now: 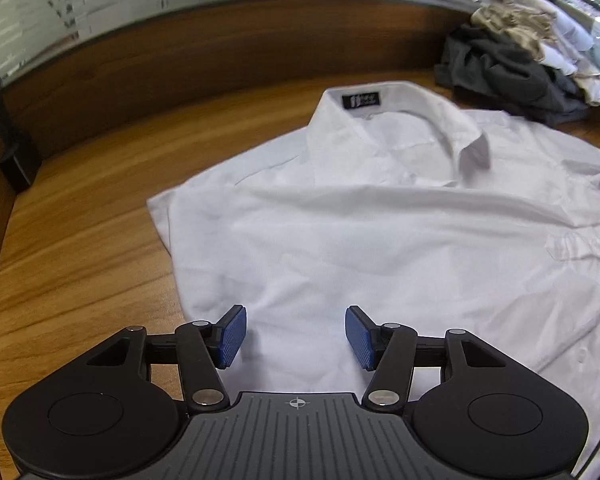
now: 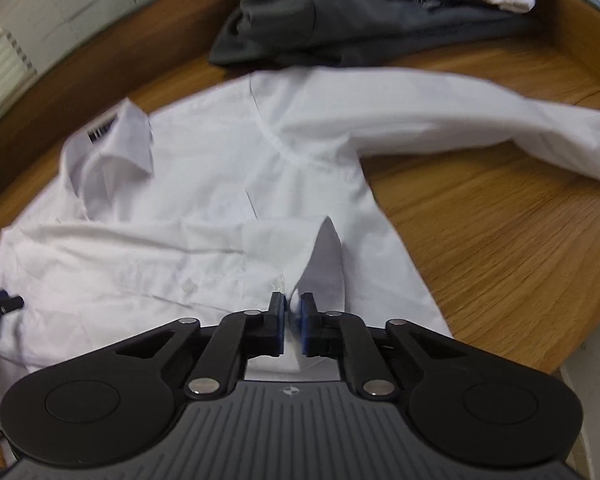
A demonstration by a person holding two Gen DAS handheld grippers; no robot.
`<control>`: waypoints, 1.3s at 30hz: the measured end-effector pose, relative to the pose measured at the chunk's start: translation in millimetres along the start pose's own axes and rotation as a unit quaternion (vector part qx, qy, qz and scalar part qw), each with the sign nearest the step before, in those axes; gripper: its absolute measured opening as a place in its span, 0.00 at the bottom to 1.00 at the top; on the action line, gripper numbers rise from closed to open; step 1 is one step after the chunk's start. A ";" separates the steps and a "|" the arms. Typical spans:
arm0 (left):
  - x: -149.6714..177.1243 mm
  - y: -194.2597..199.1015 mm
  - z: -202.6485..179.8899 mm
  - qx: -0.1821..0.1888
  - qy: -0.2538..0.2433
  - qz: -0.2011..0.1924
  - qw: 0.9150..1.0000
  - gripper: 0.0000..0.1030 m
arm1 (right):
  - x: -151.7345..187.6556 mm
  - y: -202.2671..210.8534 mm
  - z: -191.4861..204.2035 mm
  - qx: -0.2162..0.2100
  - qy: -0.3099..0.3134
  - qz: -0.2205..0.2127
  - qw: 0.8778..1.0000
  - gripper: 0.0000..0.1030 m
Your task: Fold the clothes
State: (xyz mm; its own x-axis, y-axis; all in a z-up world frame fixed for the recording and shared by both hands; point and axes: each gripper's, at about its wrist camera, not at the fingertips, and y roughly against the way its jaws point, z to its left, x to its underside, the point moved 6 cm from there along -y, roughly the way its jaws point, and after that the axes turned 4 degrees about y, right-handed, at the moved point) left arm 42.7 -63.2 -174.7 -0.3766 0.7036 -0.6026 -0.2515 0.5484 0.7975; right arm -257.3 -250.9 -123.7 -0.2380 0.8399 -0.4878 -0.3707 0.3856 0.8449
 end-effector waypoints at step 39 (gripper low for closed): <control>6.4 50.7 -9.0 -0.011 0.042 0.008 0.999 0.58 | -6.3 4.2 -6.5 0.014 0.061 -0.029 0.998 0.39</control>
State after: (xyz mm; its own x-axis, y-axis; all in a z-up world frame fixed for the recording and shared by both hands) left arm 19.5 -35.0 -137.9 -0.4543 0.6713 -0.5856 -0.2633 0.5268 0.8082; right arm -263.2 -257.1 -118.6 -0.3243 0.7638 -0.5581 -0.3629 0.4443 0.8191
